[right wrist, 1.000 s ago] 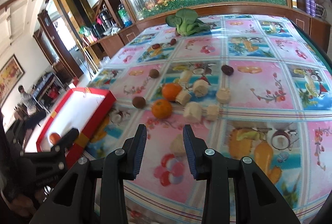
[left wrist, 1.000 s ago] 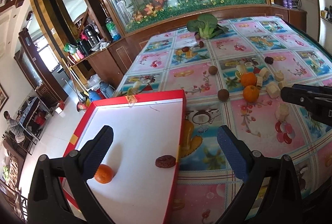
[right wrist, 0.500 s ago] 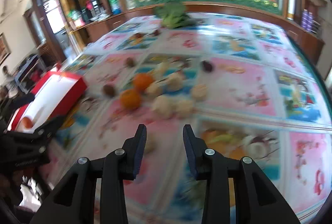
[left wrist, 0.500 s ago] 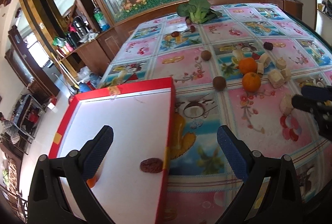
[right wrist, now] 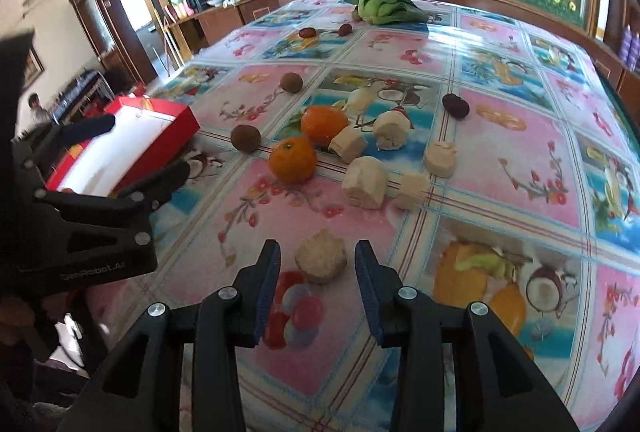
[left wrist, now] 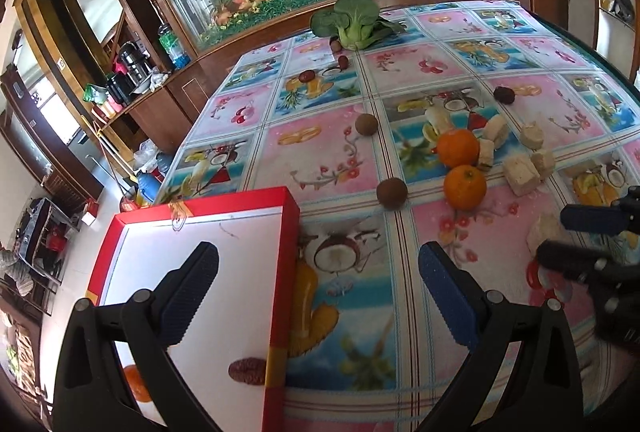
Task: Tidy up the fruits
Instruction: 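Grasp a beige cube with the right tool while the left tool hovers over the fruit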
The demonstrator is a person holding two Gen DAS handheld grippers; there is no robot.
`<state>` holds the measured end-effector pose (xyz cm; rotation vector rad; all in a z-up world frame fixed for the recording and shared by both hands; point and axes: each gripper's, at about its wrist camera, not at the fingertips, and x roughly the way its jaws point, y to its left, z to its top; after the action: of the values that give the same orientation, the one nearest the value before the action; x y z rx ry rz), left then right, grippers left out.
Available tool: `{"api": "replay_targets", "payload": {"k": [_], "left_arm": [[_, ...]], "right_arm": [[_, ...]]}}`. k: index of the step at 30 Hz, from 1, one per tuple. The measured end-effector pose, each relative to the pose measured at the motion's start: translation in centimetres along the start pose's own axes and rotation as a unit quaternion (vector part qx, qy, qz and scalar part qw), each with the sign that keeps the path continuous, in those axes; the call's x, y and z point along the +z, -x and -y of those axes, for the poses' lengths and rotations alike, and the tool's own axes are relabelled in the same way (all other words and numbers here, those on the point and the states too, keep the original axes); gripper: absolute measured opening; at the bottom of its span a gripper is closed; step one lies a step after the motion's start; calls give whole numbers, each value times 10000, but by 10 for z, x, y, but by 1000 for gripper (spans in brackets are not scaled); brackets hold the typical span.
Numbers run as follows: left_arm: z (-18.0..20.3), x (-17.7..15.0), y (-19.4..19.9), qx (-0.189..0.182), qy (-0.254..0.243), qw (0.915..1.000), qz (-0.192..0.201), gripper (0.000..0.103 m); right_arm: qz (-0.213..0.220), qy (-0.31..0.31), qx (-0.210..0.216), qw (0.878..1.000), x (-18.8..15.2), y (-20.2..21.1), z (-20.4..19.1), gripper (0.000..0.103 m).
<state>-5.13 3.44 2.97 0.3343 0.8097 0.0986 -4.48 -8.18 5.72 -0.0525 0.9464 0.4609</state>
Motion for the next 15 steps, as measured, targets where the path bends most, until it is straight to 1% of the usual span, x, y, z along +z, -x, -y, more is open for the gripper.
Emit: {"api": "replay_targets", "payload": {"k": [2, 3, 4, 6, 10, 15], "left_arm": [[-1, 3, -3, -4, -16, 10000, -15, 100], [0, 6, -4, -48, -3, 10000, -40, 100], [0, 8, -6, -131, 22, 9999, -74, 100], [1, 12, -8, -279, 64, 9995, -112, 100], [10, 23, -16, -580, 145, 9979, -243, 100], [29, 33, -29, -922, 149, 9945, -470, 100]], "right_arm": [[33, 93, -49, 9999, -1, -1, -2, 37], [35, 97, -32, 9999, -1, -1, -1, 34], [31, 86, 19, 10000, -1, -1, 2, 25], [60, -11, 26, 10000, -1, 0, 8, 25], [133, -237, -196, 9994, -1, 4, 20, 25], [284, -1006, -231, 9943, 2, 12, 55, 25]]}}
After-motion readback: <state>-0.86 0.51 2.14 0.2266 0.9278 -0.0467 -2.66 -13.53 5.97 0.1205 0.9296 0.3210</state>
